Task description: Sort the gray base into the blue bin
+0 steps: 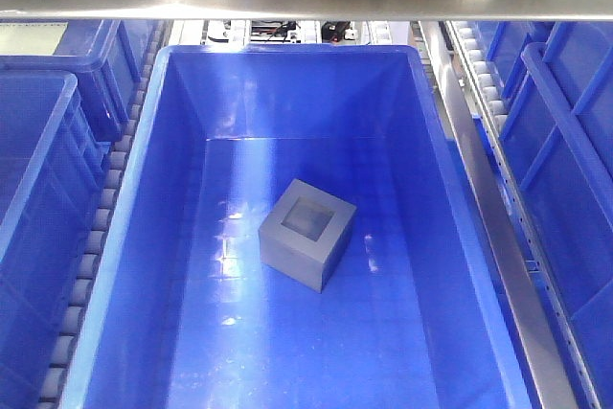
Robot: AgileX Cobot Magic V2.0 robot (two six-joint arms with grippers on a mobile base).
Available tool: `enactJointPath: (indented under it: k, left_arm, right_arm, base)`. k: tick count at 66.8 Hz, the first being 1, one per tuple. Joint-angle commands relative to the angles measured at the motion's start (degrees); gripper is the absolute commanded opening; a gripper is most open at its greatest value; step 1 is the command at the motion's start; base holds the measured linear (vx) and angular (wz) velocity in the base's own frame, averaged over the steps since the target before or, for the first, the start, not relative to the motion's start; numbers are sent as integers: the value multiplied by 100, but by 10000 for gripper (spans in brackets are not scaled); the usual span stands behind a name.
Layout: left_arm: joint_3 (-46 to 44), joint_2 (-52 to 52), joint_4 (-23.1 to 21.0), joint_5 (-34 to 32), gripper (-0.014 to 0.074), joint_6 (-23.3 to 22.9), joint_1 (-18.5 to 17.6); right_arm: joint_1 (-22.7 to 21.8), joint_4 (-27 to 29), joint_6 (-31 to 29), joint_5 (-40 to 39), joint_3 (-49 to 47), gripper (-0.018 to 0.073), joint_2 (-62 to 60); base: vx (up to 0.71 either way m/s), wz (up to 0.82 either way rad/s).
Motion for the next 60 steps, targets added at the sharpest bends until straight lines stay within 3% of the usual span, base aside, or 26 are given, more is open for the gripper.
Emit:
enactJointPath:
  k: [1,60]
  left_arm:
    - [-37,-100,-47,-374,-8,-1,5]
    - [-42,-89,-47,-375,-8,-1,5]
  right_arm:
    - [-37,-49,-69,-464,29,-5,-41]
    - [-37,-49,-69,-451,29,-5,-41]
  base:
    - [0,0]
    - [0,0]
